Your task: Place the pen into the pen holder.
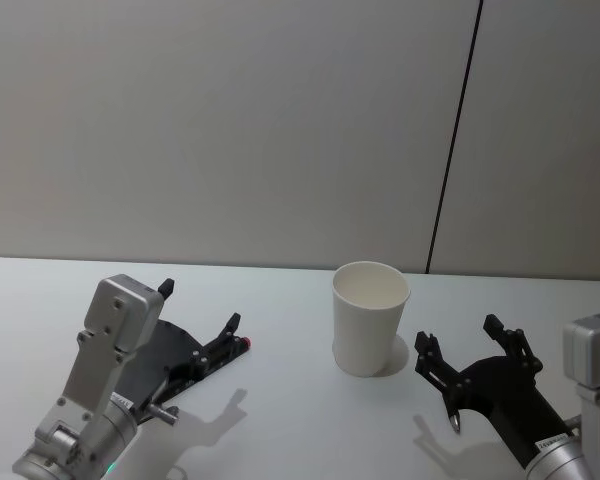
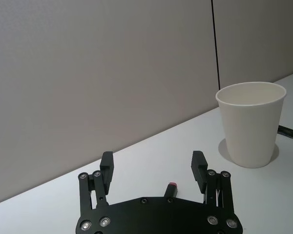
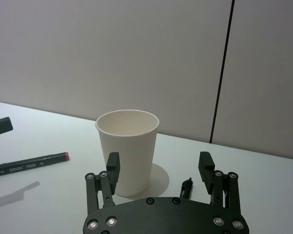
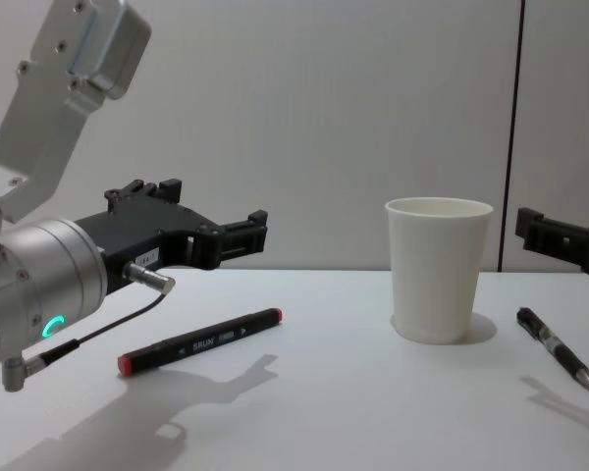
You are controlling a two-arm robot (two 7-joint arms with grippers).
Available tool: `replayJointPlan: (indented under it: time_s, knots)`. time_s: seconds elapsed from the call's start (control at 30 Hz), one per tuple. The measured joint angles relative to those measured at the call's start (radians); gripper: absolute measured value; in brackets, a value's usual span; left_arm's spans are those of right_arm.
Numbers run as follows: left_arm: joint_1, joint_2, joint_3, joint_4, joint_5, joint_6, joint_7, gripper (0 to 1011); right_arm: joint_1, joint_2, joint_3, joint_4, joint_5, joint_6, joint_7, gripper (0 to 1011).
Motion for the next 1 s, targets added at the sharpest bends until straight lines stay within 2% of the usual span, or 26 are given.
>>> replayJointPlan:
  time_s: [1.0]
  knots:
    - [0.000, 0.000, 0.000, 0.000, 0.000, 0.000, 0.000, 1002, 0.000, 0.000, 0.000, 0.000, 0.000, 0.000, 0.000, 1001]
